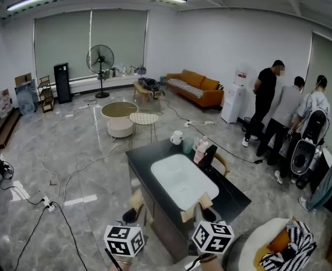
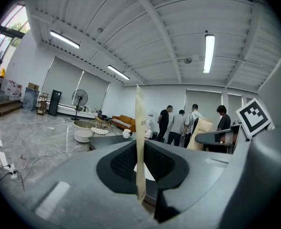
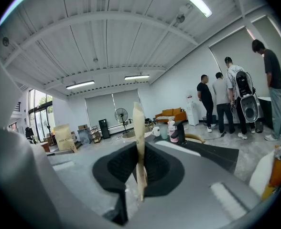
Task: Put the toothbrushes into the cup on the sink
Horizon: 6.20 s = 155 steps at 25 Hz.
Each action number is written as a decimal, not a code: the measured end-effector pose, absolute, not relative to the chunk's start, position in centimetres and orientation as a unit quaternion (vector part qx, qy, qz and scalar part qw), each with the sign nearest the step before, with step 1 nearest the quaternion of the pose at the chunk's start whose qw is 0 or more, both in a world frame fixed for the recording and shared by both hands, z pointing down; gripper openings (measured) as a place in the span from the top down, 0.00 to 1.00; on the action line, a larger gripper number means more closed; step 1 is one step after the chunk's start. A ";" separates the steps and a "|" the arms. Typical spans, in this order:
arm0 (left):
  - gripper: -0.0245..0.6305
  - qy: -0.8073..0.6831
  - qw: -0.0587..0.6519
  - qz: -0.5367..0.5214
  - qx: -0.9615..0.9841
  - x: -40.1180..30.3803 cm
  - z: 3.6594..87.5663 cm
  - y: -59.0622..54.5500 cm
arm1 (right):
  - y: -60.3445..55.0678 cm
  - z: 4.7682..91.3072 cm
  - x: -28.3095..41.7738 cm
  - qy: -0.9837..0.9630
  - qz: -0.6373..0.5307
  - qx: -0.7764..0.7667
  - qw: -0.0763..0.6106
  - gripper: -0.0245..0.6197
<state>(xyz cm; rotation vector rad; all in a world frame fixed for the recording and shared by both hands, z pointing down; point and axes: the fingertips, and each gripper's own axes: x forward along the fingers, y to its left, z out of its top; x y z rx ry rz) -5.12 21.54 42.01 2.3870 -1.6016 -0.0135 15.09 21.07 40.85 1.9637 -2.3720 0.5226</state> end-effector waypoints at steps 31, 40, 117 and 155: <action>0.90 -0.503 0.138 0.004 0.853 -6.3 42.4 2.1 | 5.0 41.7 13.4 -0.723 0.179 0.667 0.005 0.91; 0.90 -0.469 0.149 0.002 0.871 -6.9 42.0 -6.4 | -1.8 41.1 12.8 -0.693 0.181 0.698 0.008 0.91; 0.90 -0.394 0.142 0.042 0.907 -1.7 47.0 -35.5 | -28.9 44.9 16.3 -0.648 0.201 0.735 0.011 0.91; 0.90 -0.384 0.161 0.052 0.908 -0.7 49.5 -38.2 | -36.0 41.9 20.6 -0.635 0.174 0.753 0.001 0.91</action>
